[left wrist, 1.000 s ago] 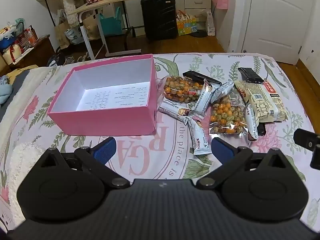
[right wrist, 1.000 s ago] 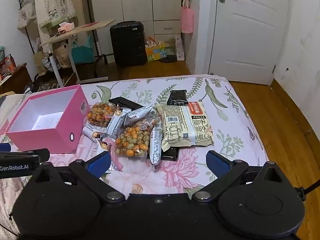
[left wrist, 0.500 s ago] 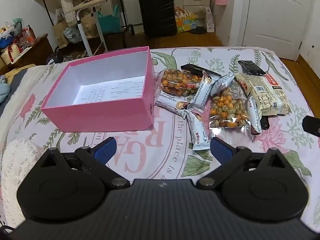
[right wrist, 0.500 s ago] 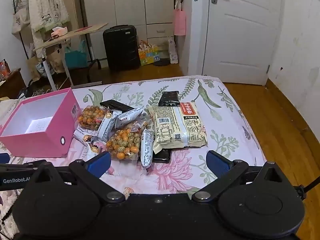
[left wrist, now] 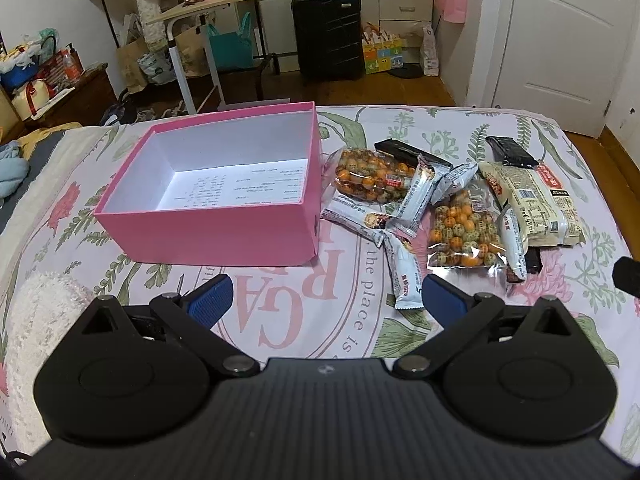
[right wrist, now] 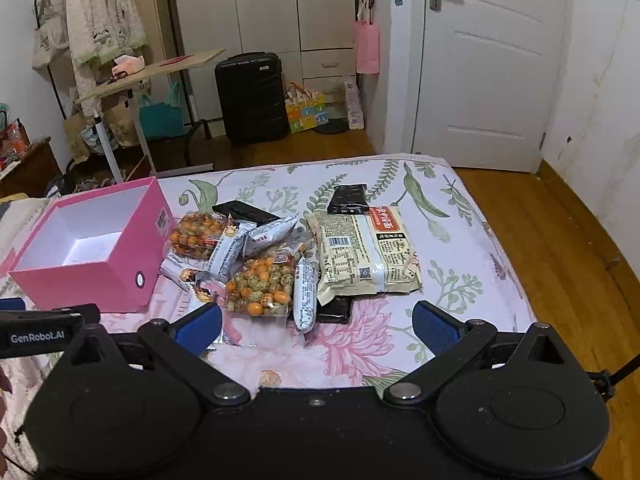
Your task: Organize snacks
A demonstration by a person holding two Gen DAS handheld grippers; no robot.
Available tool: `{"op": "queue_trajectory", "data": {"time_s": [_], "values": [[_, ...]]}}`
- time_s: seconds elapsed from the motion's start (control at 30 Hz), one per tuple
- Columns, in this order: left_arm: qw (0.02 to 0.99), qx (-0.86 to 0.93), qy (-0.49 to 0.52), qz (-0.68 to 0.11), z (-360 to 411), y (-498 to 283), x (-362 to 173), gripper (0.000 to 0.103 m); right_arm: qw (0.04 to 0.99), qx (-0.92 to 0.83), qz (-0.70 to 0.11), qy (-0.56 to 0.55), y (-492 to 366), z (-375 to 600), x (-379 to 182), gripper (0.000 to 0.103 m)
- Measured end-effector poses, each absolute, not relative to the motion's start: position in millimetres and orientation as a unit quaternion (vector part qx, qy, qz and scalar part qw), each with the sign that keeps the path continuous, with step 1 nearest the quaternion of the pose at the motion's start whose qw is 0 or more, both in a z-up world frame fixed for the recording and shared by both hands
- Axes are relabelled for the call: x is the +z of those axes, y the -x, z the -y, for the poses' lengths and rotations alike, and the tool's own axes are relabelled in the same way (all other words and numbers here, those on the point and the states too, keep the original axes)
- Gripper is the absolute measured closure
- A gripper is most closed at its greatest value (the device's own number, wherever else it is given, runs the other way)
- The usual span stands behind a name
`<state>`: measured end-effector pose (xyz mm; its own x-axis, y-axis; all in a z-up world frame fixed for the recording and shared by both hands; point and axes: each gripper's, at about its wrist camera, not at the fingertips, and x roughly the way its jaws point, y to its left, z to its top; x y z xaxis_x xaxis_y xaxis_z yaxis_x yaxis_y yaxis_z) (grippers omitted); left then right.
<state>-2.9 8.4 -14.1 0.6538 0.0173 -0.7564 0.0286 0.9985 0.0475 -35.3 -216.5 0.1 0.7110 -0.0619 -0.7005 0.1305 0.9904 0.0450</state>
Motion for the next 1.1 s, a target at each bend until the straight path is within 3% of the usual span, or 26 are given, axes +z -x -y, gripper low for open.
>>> {"op": "queue_trajectory", "data": {"time_s": [1.1], "values": [[0.9, -0.02, -0.021, -0.436, -17.3, 9.3, -10.9, 0.001, 0.922, -0.057, -0.383, -0.023, 40.1, 211.9, -9.7, 0.0]]}}
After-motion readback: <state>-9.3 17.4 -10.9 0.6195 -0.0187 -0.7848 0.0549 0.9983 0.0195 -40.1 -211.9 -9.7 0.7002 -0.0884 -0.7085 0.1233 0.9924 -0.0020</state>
